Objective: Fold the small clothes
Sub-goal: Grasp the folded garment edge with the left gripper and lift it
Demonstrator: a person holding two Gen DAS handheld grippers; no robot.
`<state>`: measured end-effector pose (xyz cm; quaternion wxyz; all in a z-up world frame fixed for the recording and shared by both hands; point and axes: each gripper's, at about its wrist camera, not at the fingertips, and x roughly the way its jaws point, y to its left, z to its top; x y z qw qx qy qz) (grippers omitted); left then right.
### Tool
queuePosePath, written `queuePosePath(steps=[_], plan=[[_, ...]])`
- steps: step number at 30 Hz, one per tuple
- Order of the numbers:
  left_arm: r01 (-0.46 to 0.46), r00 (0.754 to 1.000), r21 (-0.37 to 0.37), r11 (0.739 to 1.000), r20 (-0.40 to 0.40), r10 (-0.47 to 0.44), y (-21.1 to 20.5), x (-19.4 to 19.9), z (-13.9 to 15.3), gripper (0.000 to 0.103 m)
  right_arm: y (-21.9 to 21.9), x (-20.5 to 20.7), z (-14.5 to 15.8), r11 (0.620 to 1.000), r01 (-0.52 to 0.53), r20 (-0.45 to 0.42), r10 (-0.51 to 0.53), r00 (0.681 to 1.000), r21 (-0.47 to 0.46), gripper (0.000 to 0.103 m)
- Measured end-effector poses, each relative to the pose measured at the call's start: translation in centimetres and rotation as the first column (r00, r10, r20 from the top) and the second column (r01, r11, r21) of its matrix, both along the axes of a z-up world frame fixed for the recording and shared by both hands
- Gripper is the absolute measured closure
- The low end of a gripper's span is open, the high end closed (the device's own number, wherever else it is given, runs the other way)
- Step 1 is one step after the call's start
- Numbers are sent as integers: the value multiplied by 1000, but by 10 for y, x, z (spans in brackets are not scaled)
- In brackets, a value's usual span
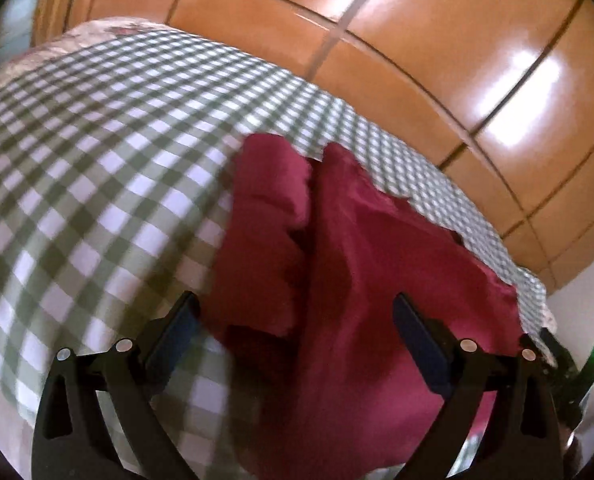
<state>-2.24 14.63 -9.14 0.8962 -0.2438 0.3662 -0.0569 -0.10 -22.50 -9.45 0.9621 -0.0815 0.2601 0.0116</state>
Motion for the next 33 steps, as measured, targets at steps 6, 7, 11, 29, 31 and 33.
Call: queuePosePath(steps=[6, 7, 11, 29, 31, 33], plan=[[19, 1000, -61, 998, 0, -19, -2, 1, -5, 4, 12, -17, -26, 999, -7, -56, 4, 998, -50, 2], [16, 1000, -74, 997, 3, -15, 1, 1, -6, 4, 13, -16, -33, 998, 3, -69, -7, 998, -64, 2], [9, 1000, -93, 996, 0, -9, 3, 2, -8, 4, 9, -16, -50, 999, 23, -59, -25, 998, -35, 2], [-54, 998, -201, 978, -47, 46, 2, 15, -15, 44, 5, -20, -53, 999, 33, -25, -33, 999, 6, 2], [-54, 996, -252, 966, -80, 35, 1, 18, -18, 66, 5, -19, -53, 999, 33, -25, -33, 999, 7, 2], [-54, 996, -258, 965, -82, 34, 0, 20, -14, 70, 5, -19, -53, 999, 33, -26, -32, 999, 8, 2]])
